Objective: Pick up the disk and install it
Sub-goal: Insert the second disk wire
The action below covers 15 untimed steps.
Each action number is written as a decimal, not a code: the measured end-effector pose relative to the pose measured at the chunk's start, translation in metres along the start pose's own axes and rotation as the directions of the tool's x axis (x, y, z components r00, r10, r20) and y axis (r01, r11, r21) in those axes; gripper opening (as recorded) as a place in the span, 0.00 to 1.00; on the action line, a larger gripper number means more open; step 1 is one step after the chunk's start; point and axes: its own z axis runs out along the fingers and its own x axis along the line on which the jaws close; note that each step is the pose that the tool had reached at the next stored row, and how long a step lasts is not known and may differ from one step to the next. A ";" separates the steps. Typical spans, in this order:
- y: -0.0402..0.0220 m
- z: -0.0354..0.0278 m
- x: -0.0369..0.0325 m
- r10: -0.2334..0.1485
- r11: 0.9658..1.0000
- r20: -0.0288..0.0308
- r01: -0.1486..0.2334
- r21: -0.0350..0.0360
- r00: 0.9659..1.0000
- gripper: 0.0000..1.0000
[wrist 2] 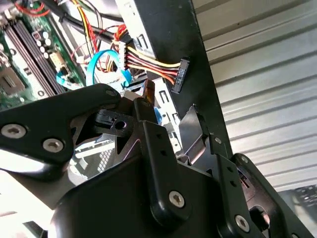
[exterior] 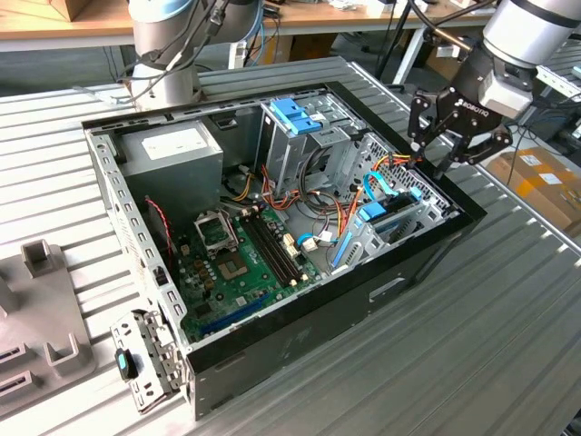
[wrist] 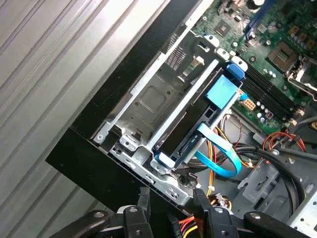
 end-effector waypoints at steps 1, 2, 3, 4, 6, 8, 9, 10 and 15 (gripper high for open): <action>0.0000 0.0000 0.0000 -0.014 1.000 0.000 0.014 -0.001 1.000 0.48; 0.0000 0.0000 0.0000 -0.018 1.000 0.000 0.018 -0.001 1.000 0.48; -0.0001 0.0001 0.0000 -0.018 1.000 0.000 0.018 -0.001 1.000 0.48; -0.0002 0.0001 -0.0001 -0.018 1.000 0.000 0.018 -0.001 1.000 0.48; -0.0023 0.0001 -0.0023 -0.018 1.000 0.000 0.018 -0.001 1.000 0.48; -0.0068 0.0002 -0.0053 -0.018 1.000 0.000 0.018 -0.001 1.000 0.48; -0.0088 0.0002 -0.0048 -0.018 1.000 0.000 0.018 -0.001 1.000 0.48; -0.0101 0.0001 -0.0041 -0.019 1.000 0.000 0.019 -0.001 1.000 0.48; -0.0178 0.0002 -0.0009 -0.035 0.999 0.000 0.035 -0.001 0.999 0.48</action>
